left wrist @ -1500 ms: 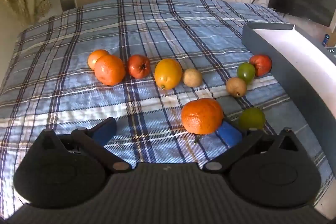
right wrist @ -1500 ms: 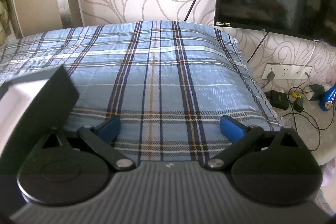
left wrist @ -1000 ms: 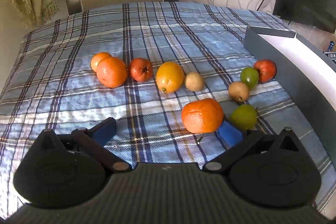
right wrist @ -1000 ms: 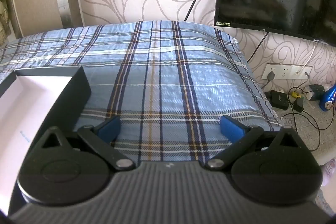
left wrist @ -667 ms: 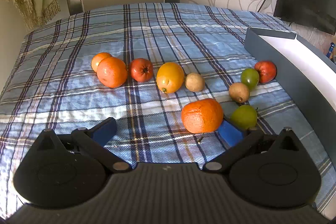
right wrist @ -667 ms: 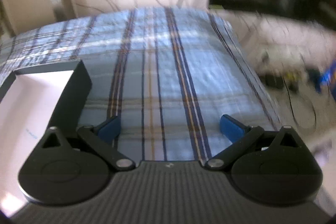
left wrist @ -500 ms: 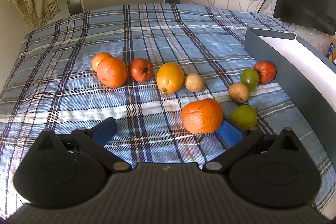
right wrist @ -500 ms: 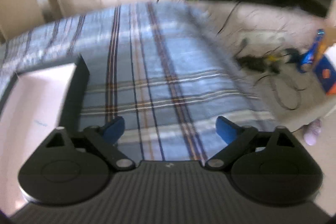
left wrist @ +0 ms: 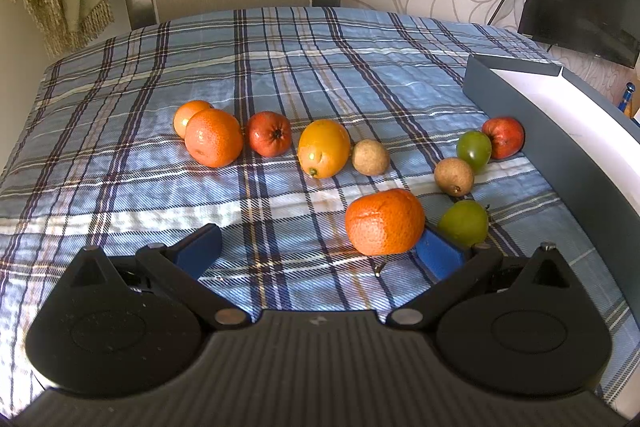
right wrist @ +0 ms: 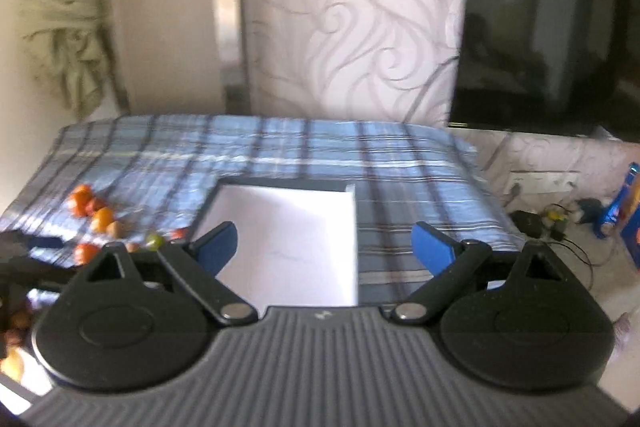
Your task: Organize fruits
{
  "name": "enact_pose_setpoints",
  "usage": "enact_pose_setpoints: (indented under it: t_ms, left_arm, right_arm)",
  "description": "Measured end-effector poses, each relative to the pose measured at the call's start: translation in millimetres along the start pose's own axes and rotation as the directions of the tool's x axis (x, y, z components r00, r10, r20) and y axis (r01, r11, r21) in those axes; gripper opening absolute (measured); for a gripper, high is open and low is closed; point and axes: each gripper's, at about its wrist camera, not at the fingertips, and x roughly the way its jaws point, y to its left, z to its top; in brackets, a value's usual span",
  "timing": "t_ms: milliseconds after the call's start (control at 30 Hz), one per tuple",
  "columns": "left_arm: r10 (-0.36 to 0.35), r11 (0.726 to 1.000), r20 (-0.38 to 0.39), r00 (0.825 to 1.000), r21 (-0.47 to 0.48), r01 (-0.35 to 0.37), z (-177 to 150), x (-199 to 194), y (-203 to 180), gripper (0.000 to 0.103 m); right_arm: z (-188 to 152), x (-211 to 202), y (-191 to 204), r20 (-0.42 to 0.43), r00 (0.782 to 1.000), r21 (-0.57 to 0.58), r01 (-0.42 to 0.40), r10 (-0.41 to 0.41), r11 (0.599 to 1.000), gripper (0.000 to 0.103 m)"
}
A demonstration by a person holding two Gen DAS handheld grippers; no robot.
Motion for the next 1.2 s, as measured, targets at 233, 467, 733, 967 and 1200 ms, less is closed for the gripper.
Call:
enact_pose_setpoints:
  t_ms: [233,467,733,967,1200]
  left_arm:
    - [0.009,1.0,0.001,1.0,0.026,-0.009,2.6,-3.3,-3.0,0.103]
    - [-0.066,0.993,0.047,0.997,0.101,0.061,-2.6,-31.2,-3.8,0.103]
    - [-0.119,0.988,0.077,0.99,0.11,0.111,-5.5,-52.1,3.0,0.089]
    - [-0.161,0.979,0.043,0.986,0.135,0.154,-10.9,-52.2,8.9,0.08]
    - [-0.179,0.974,0.027,0.984,0.146,0.173,-11.4,-51.9,22.3,0.08]
  right_arm:
    - [7.6,1.6,51.4,0.005,0.996,-0.05,-0.093,0.093,0.994,0.095]
    - [0.0,19.5,112.1,-0.046,0.989,-0.155,-0.147,0.141,0.977,0.093]
    - [-28.0,47.2,153.6,-0.193,0.961,-0.172,-0.23,0.197,0.958,0.058]
    - [-32.6,65.0,171.8,-0.227,0.952,-0.154,-0.242,0.204,0.958,0.043]
    - [-33.2,89.8,180.9,-0.274,0.938,-0.055,-0.236,0.213,0.97,0.036]
